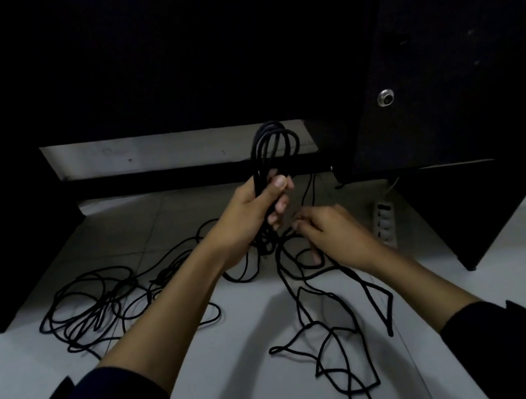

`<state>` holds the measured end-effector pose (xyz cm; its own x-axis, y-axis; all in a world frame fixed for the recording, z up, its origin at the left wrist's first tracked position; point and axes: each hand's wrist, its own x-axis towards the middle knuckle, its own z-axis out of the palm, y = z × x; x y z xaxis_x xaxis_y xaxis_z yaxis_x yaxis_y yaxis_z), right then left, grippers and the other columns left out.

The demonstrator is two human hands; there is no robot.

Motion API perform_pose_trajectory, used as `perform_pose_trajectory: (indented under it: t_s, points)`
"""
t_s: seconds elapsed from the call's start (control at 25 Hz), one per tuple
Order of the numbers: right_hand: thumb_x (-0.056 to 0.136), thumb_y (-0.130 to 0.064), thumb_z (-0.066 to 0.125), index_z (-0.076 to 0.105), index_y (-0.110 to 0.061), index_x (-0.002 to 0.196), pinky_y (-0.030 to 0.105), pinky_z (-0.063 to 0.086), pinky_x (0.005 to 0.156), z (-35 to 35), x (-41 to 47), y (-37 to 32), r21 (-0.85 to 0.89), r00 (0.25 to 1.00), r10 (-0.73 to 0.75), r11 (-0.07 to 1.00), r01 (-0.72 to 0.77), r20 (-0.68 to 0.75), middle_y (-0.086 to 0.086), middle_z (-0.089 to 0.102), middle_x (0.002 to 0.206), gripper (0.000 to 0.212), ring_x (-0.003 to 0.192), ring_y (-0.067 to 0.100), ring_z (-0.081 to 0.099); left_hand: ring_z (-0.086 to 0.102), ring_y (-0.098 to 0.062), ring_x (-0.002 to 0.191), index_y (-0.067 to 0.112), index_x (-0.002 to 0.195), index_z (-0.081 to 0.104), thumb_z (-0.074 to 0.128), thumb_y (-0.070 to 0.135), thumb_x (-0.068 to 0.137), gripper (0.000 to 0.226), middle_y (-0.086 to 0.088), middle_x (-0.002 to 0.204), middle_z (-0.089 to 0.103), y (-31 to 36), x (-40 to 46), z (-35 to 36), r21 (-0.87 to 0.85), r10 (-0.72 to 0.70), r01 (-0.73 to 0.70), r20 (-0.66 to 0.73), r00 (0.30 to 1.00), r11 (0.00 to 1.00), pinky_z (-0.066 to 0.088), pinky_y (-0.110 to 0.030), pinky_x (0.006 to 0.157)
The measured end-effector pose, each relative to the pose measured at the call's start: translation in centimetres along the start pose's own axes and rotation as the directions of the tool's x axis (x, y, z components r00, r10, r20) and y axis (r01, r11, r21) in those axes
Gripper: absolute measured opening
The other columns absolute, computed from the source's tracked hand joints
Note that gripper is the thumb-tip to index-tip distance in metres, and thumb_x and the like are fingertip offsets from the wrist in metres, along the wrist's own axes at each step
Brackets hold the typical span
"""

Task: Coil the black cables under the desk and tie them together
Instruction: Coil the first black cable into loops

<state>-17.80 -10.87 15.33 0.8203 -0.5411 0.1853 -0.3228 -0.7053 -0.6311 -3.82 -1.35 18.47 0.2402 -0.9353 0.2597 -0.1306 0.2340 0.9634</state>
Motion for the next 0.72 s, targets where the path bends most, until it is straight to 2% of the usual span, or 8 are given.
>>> perform_pose_trajectory:
  t_s: [0.08,0.2,0.24,0.32,0.4,0.48,0.6,0.72]
  points:
    - [0.102,-0.020,0.043,0.061,-0.020,0.119,0.031,0.053,0.056,0.3,-0.1,0.9,0.121,0.989,0.133,0.983,-0.140,0.069,0.005,0.072,0.086,0.026,0.058,0.024,0.066,0.039,-0.006,0.052,0.011,0.096,0.054,0.038,0.020,0.103,0.020,0.004,0.064,0.045,0.6,0.2,-0.2,-0.062,0.039,-0.040,-0.022,0.999,0.997,0.039,-0.022,0.052]
    - [0.103,-0.013,0.035,0.053,-0.024,0.130,0.026,0.052,0.046,0.0,-1.3,1.8,0.312,0.897,0.297,0.862,-0.399,0.328,0.018,0.070,0.078,0.034,0.043,0.014,0.058,0.038,-0.006,0.052,0.013,0.096,0.053,0.037,0.022,0.103,0.020,0.005,0.065,0.045,1.2,0.5,-0.9,-0.138,0.066,-0.076,-0.077,0.995,0.987,0.039,-0.021,0.053]
    - [0.103,-0.013,0.038,0.048,-0.029,0.134,0.028,0.056,0.053,-0.1,-1.6,2.0,0.294,0.866,0.309,0.850,-0.437,0.393,0.020,0.071,0.086,0.037,0.052,0.016,0.064,0.038,-0.006,0.052,0.015,0.096,0.053,0.038,0.024,0.103,0.019,0.006,0.066,0.045,1.2,0.5,-1.2,-0.161,0.064,-0.078,-0.092,0.994,0.984,0.039,-0.022,0.054]
    - [0.098,-0.021,0.051,0.034,-0.038,0.143,0.029,0.053,0.085,0.1,-1.6,2.9,0.045,0.850,0.294,0.937,-0.347,0.438,0.014,0.057,0.132,0.051,0.103,0.023,0.067,0.038,-0.005,0.052,0.016,0.095,0.054,0.039,0.026,0.103,0.019,0.006,0.066,0.045,0.9,0.5,-1.5,-0.202,0.052,-0.073,-0.105,0.993,0.977,0.039,-0.022,0.055]
    - [0.091,-0.025,0.062,0.021,-0.037,0.150,0.025,0.025,0.108,0.7,-1.3,2.9,-0.076,0.905,0.203,0.979,-0.188,0.374,0.003,0.021,0.158,0.073,0.145,0.022,0.025,0.038,-0.005,0.051,0.016,0.094,0.053,0.039,0.025,0.103,0.019,0.005,0.066,0.044,0.5,0.5,-1.5,-0.239,0.032,-0.058,-0.110,0.993,0.969,0.039,-0.021,0.054]
    - [0.088,-0.017,0.066,0.023,-0.034,0.150,0.026,0.023,0.113,0.8,-0.9,1.7,0.219,0.962,0.116,0.961,-0.172,0.247,-0.005,0.020,0.158,0.077,0.146,0.014,0.018,0.038,-0.005,0.050,0.015,0.094,0.053,0.040,0.025,0.103,0.019,0.005,0.065,0.044,0.2,0.5,-1.3,-0.301,0.018,-0.052,-0.113,0.993,0.952,0.039,-0.020,0.053]
    - [0.090,-0.006,0.063,0.041,-0.030,0.140,0.026,0.043,0.103,0.4,-0.6,0.1,0.585,0.988,0.048,0.802,-0.124,0.143,-0.010,0.047,0.144,0.060,0.130,0.005,0.046,0.037,-0.004,0.050,0.014,0.094,0.051,0.040,0.025,0.102,0.018,0.005,0.064,0.043,0.2,0.6,-1.4,-0.396,0.007,-0.057,-0.127,0.992,0.917,0.039,-0.019,0.052]
    - [0.090,0.003,0.057,0.058,-0.014,0.119,0.026,0.051,0.090,0.1,-0.8,-0.3,0.782,0.983,0.039,0.600,-0.169,0.182,0.006,0.067,0.122,0.033,0.109,0.017,0.066,0.036,-0.004,0.048,0.014,0.091,0.050,0.039,0.024,0.102,0.018,0.006,0.061,0.043,0.3,0.7,-1.7,-0.453,-0.013,-0.055,-0.146,0.989,0.890,0.038,-0.018,0.050]
